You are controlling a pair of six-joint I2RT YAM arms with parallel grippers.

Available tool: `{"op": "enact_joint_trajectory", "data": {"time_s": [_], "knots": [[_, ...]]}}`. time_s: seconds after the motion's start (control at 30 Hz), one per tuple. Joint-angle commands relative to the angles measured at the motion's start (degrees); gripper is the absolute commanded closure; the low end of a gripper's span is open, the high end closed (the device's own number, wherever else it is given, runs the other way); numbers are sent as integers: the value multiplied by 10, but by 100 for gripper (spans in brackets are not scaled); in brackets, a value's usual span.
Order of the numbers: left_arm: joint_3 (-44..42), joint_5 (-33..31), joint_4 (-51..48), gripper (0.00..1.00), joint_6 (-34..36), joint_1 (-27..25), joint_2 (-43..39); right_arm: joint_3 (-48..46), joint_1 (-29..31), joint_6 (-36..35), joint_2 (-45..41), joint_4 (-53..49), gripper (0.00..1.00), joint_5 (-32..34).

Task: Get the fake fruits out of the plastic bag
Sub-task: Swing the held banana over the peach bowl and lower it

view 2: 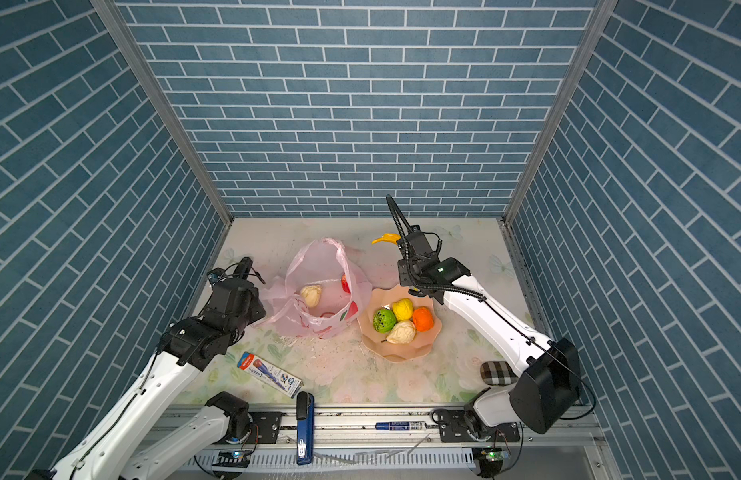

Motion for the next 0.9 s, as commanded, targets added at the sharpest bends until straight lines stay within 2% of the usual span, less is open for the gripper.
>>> {"op": "enact_joint_trajectory", "data": {"time_s": [0.0,0.13,0.23,0.4,0.53,0.67,0.87], "knots": [[8,-10,-21,99,3,3,-8,-34,0,63,8,-14,96,-10],[10,-10,-25,99,6,2,-6,-53,0,71,21,-7,95,-14],[15,-10,-27,99,10,3,-5,-53,-2,34,32,-7,95,5],[16,-9,-27,99,9,3,-3,-34,-11,-59,59,-13,95,-6],[17,-8,-31,99,7,2,-1,-23,-15,-102,75,-24,95,-17],[20,-11,-36,99,6,3,-2,-26,-16,-83,77,-29,95,-58],[22,-18,-37,99,10,3,-2,-74,-7,0,39,-33,94,-90]]}}
